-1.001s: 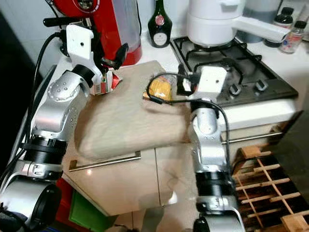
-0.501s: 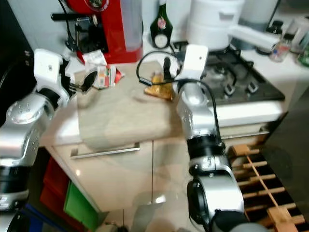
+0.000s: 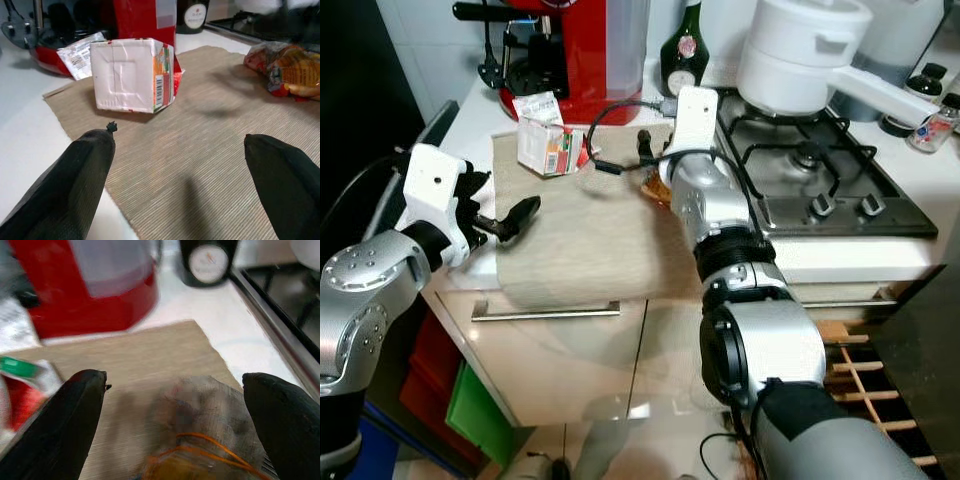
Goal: Restocking fridge
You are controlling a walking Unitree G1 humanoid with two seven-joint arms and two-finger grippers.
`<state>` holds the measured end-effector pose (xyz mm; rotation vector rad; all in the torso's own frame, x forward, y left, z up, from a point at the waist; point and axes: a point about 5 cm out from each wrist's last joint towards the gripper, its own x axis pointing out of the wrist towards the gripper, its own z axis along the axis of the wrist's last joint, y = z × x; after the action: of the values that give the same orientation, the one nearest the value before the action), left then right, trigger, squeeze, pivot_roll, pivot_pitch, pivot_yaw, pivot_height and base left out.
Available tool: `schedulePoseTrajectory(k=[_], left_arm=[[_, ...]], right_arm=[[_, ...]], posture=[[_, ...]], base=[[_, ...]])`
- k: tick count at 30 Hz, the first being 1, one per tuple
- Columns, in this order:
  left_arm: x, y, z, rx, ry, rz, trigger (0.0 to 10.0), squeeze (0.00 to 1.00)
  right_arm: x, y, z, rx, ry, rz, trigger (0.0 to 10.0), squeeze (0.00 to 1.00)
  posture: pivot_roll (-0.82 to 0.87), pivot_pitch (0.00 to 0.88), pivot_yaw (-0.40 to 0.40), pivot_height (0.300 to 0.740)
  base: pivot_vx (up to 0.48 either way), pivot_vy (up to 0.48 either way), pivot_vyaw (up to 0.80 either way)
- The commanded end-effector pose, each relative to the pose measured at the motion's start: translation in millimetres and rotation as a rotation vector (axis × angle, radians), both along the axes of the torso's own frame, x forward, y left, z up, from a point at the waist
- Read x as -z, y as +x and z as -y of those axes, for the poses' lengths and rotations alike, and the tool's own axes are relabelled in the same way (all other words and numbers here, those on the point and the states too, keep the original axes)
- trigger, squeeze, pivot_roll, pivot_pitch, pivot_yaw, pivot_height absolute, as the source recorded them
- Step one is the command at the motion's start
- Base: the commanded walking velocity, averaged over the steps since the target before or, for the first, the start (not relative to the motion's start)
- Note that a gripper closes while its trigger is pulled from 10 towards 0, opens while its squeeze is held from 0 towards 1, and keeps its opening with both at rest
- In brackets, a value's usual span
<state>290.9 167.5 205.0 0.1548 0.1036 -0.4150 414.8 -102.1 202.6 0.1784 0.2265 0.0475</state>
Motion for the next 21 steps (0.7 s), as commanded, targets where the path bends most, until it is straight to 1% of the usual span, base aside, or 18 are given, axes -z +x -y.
schedulePoseTrajectory(k=[1, 6, 7, 9, 10, 11, 12, 14, 16, 18, 21], left_arm=[[0, -3.9, -2.0, -0.017, 0.002, -0.014, 10.0, 0.00], [2, -7.0, -1.1, -0.025, -0.009, -0.026, 10.0, 0.00], [2, -7.5, -0.3, -0.026, -0.020, -0.032, 10.0, 0.00], [1, -7.8, 0.3, -0.026, -0.022, -0.032, 10.0, 0.00], [1, -7.6, 0.4, -0.026, -0.022, -0.034, 10.0, 0.00], [2, -7.4, 0.6, -0.027, -0.022, -0.036, 10.0, 0.00], [2, -7.4, 0.6, -0.027, -0.022, -0.036, 10.0, 0.00], [2, -7.8, 1.6, -0.026, -0.022, -0.038, 10.0, 0.00], [2, -8.1, 2.3, -0.024, -0.021, -0.040, 10.0, 0.00], [2, -7.7, 2.8, -0.023, -0.018, -0.043, 10.0, 0.00], [2, -6.6, 4.4, -0.020, -0.013, -0.052, 10.0, 0.00]], right_arm=[[1, 1.4, 7.3, 0.051, 0.024, -0.017, 10.0, 0.00], [9, 0.6, 13.4, 0.080, 0.048, -0.061, 10.0, 0.00], [15, -0.5, 14.6, 0.091, 0.069, -0.093, 10.0, 0.00], [19, -1.3, 15.2, 0.097, 0.082, -0.111, 10.0, 0.00], [23, -2.4, 15.2, 0.103, 0.108, -0.135, 10.0, 0.00], [35, -6.4, 15.4, 0.126, 0.184, -0.208, 10.0, 0.00], [35, -6.4, 15.4, 0.126, 0.184, -0.208, 10.0, 0.00], [49, -11.6, 12.8, 0.140, 0.266, -0.288, 10.0, 0.00], [61, -17.1, 6.9, 0.128, 0.305, -0.355, 10.0, 0.00], [65, -19.2, 1.7, 0.110, 0.335, -0.376, 10.0, 0.00], [64, -19.6, -5.0, 0.090, 0.362, -0.385, 10.0, 0.00]], posture=[[0.16, 0.000, -0.072, 0.740], [0.16, 0.000, -0.080, 0.740], [0.16, 0.000, -0.081, 0.740], [0.15, 0.000, -0.083, 0.740], [0.15, 0.000, -0.083, 0.740], [0.15, 0.000, -0.084, 0.740], [0.15, 0.000, -0.084, 0.740], [0.15, 0.000, -0.086, 0.740], [0.14, 0.000, -0.083, 0.740], [0.14, 0.000, -0.079, 0.740], [0.13, 0.000, -0.074, 0.740]], base=[[0.000, 0.000, 0.00], [0.000, 0.000, 0.00], [0.000, 0.000, 0.00], [0.000, 0.000, 0.00], [0.000, 0.000, 0.00], [0.000, 0.000, 0.00], [0.000, 0.000, 0.00], [0.000, 0.000, 0.00], [0.000, 0.000, 0.00], [0.000, 0.000, 0.00], [0.000, 0.000, 0.00]])
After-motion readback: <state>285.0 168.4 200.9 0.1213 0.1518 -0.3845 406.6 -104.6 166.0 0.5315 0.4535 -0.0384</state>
